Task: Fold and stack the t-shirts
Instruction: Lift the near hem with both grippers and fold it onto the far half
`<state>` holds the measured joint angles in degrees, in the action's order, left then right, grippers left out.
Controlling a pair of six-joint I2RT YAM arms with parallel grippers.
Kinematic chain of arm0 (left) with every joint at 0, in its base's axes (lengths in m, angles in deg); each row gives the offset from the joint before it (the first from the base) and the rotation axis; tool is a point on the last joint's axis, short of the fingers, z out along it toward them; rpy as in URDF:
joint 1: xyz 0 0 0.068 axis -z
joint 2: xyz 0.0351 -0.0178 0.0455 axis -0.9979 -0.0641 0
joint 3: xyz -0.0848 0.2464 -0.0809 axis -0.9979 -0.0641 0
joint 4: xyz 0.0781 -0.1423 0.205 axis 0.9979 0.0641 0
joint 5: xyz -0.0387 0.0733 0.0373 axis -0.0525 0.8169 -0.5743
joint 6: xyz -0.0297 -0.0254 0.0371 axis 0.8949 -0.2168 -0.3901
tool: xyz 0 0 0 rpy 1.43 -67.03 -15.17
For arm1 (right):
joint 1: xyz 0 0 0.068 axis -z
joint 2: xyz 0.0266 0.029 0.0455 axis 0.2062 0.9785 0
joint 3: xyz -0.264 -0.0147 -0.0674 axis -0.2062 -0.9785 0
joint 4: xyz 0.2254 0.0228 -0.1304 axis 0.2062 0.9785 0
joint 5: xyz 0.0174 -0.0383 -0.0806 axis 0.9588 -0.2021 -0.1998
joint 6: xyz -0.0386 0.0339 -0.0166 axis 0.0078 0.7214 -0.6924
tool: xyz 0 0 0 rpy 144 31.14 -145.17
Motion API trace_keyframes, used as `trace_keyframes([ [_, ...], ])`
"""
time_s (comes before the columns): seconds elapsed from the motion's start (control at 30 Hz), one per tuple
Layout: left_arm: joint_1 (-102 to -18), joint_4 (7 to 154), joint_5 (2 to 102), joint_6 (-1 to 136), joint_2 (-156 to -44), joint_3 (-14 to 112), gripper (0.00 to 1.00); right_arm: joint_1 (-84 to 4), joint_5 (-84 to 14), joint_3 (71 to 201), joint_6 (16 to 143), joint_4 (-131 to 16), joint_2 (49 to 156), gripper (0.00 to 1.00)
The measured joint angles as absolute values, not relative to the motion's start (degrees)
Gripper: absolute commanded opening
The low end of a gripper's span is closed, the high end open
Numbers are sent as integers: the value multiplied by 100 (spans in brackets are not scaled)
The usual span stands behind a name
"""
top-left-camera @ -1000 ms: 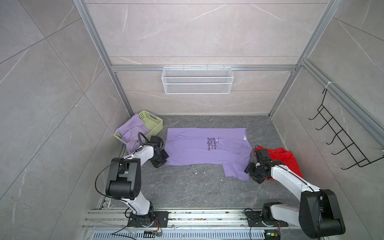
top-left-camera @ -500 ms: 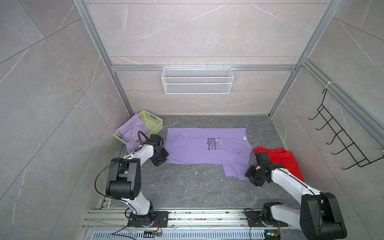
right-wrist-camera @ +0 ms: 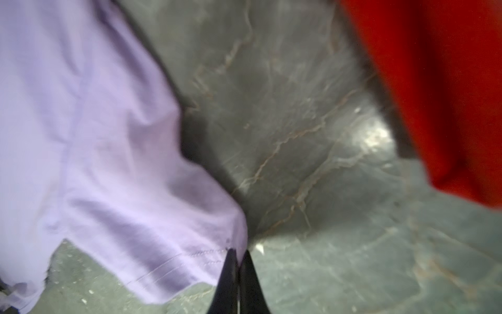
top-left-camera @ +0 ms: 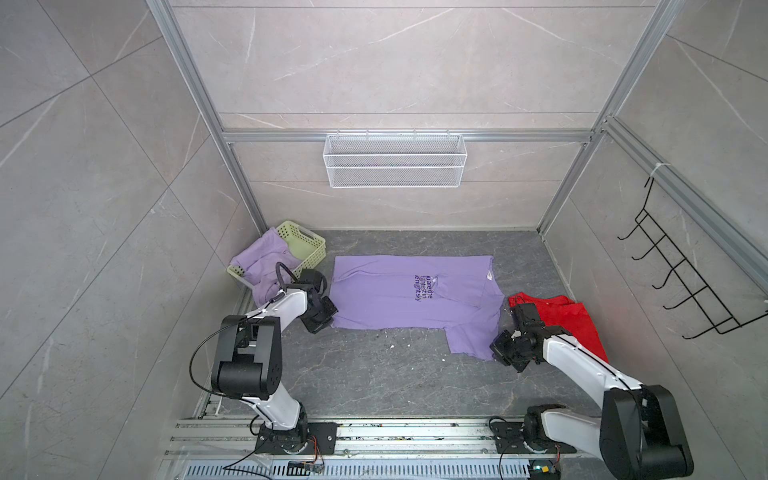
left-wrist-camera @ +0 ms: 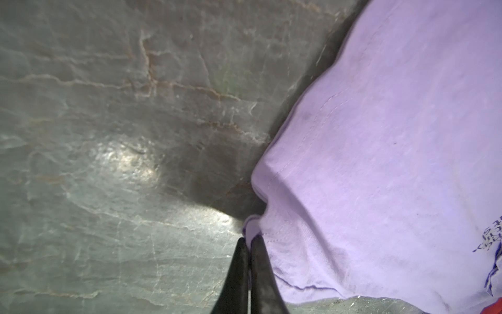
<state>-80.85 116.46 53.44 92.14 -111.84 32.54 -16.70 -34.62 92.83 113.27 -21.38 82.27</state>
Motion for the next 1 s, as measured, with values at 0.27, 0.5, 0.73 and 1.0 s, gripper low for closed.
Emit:
trace_keyframes([
  [0.27,-8085,11922,5307,9197,-11034,3492,0,-1670,-3667,10558,11311,-1688,7945,0],
  [0.5,-8085,11963,5187,8981,-11353,4613,0,-1670,-3805,11843,11233,-1788,8937,0],
  [0.73,-8092,11913,5042,8817,-12046,5411,0,-1670,-3816,13325,10990,-2175,10133,0],
  [1.0,-8159,11867,4929,8806,-12581,5826,0,-1670,-3755,14396,10704,-2428,11221,0],
])
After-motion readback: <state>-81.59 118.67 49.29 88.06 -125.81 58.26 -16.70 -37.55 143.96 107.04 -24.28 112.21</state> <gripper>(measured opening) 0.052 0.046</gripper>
